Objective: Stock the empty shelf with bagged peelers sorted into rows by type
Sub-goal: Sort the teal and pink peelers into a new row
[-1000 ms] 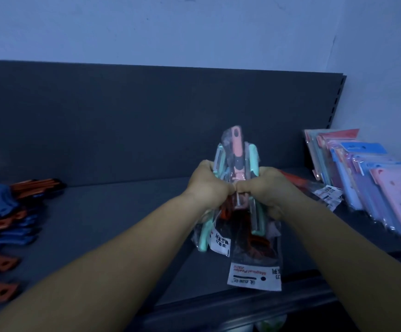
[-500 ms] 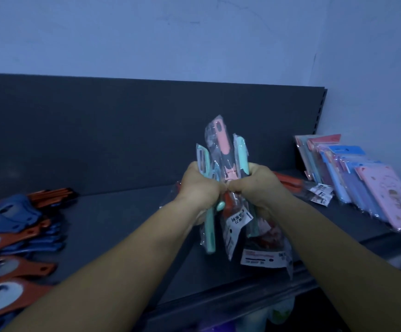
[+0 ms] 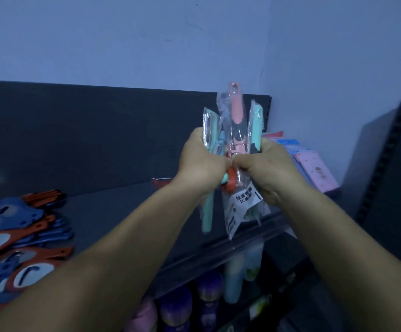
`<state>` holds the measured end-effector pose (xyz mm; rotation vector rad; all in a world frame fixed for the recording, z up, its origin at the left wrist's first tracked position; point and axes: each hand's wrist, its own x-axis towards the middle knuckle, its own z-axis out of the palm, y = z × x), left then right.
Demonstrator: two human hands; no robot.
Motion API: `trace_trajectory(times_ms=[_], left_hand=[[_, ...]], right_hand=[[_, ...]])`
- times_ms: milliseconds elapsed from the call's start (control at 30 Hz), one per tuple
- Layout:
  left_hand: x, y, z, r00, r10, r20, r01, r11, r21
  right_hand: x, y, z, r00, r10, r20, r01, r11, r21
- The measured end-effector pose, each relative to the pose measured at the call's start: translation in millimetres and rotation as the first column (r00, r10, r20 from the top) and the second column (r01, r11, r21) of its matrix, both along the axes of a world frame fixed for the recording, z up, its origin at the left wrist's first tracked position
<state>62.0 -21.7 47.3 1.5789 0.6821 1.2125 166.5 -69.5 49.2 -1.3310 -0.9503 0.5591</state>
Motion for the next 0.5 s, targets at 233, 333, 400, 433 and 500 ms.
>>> trace_trajectory(times_ms=[233,333,400,433,500], left_hand=[[38,-110,-7,0.95,-0.312,-0.022,0.312,0.95,0.022],[58,-166,-21,0.89,-0.455,-0.02,0.453,0.89,-0.053],[71,-204,-33,0.848,-0.53,-0.032,0.526,0.847,-0.079],[77,-223,-39,0.828,-0.558,-0.049,0.553,0.829,-0.085],[90,-263,-51,0.788,-0.609,-0.092,0.602,0.793,-0.099]], right_hand=[[18,-136,-13,0.954,-0.299,-0.031,0.299,0.954,0.017],[30,-200,-31,0.901,-0.434,-0.01,0.433,0.901,-0.026],[36,-244,-43,0.862,-0.507,-0.029,0.506,0.862,-0.038],[38,-266,-49,0.841,-0.54,-0.037,0.539,0.841,-0.043],[43,-312,-60,0.798,-0.601,-0.045,0.597,0.799,-0.07]])
